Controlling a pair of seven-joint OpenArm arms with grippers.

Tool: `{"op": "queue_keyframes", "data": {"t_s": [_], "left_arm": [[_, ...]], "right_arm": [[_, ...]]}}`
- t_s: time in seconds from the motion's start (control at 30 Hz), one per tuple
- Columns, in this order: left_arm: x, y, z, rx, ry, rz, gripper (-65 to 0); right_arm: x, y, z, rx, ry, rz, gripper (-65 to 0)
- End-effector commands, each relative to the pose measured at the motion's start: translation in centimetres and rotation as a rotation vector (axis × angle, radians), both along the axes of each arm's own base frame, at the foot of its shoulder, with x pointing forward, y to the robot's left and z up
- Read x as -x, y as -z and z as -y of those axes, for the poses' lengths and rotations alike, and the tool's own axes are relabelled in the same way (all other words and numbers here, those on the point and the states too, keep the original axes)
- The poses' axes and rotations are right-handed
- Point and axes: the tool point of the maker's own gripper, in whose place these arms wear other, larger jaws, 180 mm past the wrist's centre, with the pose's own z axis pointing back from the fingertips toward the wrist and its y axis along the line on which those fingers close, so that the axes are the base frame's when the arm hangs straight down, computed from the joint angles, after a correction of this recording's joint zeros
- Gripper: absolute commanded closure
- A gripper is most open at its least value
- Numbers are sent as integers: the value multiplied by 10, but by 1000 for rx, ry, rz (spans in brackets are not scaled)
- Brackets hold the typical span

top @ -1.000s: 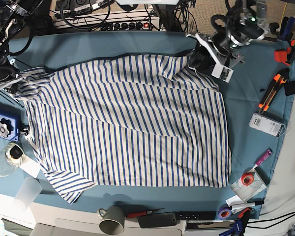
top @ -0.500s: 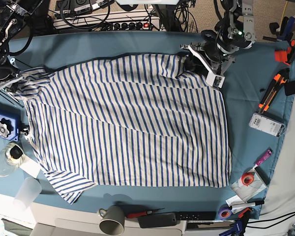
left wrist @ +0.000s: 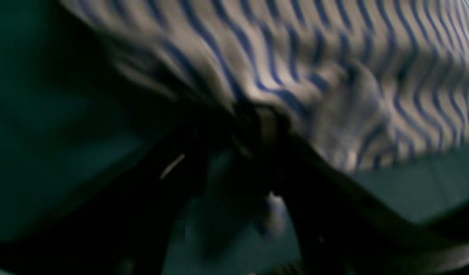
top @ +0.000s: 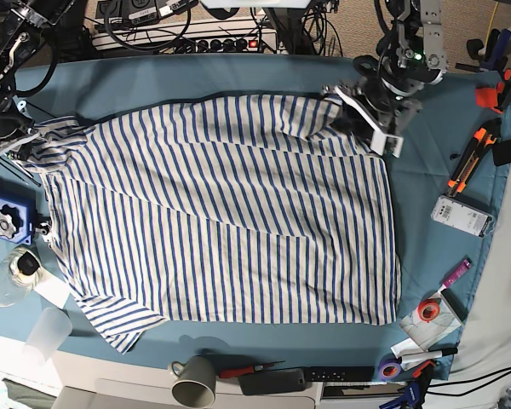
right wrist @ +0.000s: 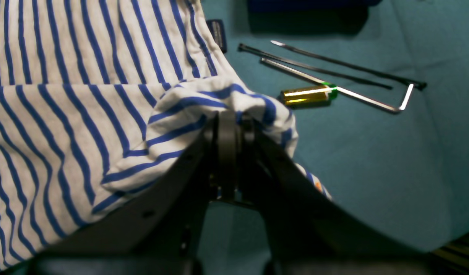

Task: Fold the T-shirt properly
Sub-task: 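Drag the shoulder edge toward the hem with both grippers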

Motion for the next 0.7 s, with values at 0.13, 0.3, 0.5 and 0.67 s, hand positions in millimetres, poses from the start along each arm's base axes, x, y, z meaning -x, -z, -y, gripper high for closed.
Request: {"op": "queue_keyframes", "data": {"t_s": [0.13, 0.3, 0.5, 0.67], "left_arm": [[-3, -8, 3, 12, 8, 21, -200], [17, 10, 3, -21, 42, -105, -215], [18, 13, 3, -19, 39, -113, -258], [23, 33, 5, 12, 35, -172, -241]], "right_arm": [[-8, -17, 6, 34, -9, 46, 0], [-8, -17, 6, 34, -8, 47, 0], [-8, -17, 6, 34, -9, 46, 0], [-8, -17, 6, 34, -8, 47, 0]]}}
